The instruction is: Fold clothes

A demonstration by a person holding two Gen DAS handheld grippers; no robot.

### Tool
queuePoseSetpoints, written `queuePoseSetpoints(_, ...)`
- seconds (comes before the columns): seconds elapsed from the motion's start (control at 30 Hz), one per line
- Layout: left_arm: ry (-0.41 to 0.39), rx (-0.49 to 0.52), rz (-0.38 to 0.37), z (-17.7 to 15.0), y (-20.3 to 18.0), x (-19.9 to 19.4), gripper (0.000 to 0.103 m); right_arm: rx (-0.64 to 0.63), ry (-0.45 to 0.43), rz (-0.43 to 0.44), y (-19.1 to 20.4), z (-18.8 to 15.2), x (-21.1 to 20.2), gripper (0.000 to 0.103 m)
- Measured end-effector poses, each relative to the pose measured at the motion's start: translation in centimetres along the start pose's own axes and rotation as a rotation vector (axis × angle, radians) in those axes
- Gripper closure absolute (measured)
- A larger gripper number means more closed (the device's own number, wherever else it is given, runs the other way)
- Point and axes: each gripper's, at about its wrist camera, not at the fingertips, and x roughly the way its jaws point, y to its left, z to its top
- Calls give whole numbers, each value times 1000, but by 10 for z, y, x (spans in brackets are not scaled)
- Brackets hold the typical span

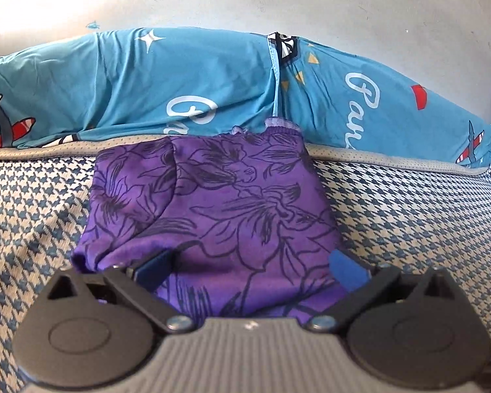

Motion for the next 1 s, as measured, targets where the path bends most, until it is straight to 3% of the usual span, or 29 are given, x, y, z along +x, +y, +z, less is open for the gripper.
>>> queuePoseSetpoints(0.27, 27, -30, 16, 2, -4, 17, 0, -53, -3, 27, 6, -15, -6, 64)
queuePoseSetpoints(0.43, 33, -42, 20, 1, -2, 21, 0, -71, 5, 33, 8, -16, -4, 94)
queuePoseSetpoints(0.67, 27, -81, -7, 6, 1, 24, 0, -97, -6, 9, 16, -22, -5, 98)
queuePoseSetpoints(1.0, 74, -90, 35, 4, 2, 41, 0, -131, -5, -37, 32, -45, -17, 100)
